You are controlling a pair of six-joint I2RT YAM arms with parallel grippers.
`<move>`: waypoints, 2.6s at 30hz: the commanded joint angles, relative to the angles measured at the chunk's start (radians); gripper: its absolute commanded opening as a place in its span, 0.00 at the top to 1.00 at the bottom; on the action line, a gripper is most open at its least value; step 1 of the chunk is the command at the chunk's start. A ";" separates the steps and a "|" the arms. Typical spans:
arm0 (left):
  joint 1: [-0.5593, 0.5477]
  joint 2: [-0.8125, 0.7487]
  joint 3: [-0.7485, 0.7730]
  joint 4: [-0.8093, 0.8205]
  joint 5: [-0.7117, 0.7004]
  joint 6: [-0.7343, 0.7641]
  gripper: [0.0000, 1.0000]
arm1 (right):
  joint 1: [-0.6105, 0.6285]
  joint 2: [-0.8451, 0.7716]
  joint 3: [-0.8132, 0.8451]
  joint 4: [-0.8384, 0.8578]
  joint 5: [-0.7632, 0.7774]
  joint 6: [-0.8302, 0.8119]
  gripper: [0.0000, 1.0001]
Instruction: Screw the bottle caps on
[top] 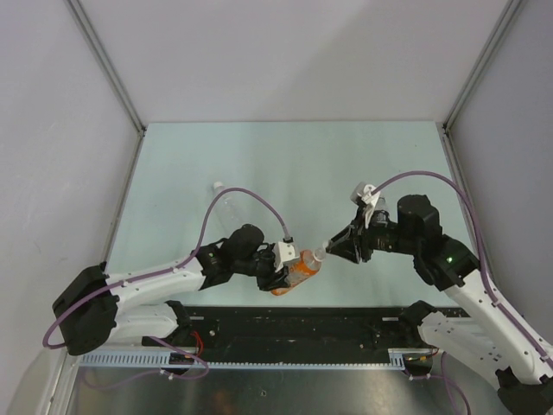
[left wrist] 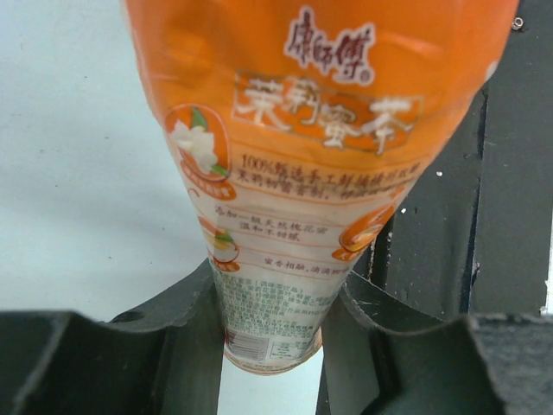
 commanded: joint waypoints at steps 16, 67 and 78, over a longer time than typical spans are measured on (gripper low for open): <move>-0.002 -0.032 0.031 -0.002 0.092 0.044 0.88 | 0.134 0.054 0.045 -0.055 0.173 -0.033 0.84; -0.001 -0.137 0.175 0.050 0.193 0.037 1.00 | 0.376 0.084 0.045 -0.116 0.122 -0.246 1.00; -0.003 -0.148 0.200 0.049 0.070 0.104 1.00 | 0.376 0.150 0.061 -0.127 0.245 -0.125 1.00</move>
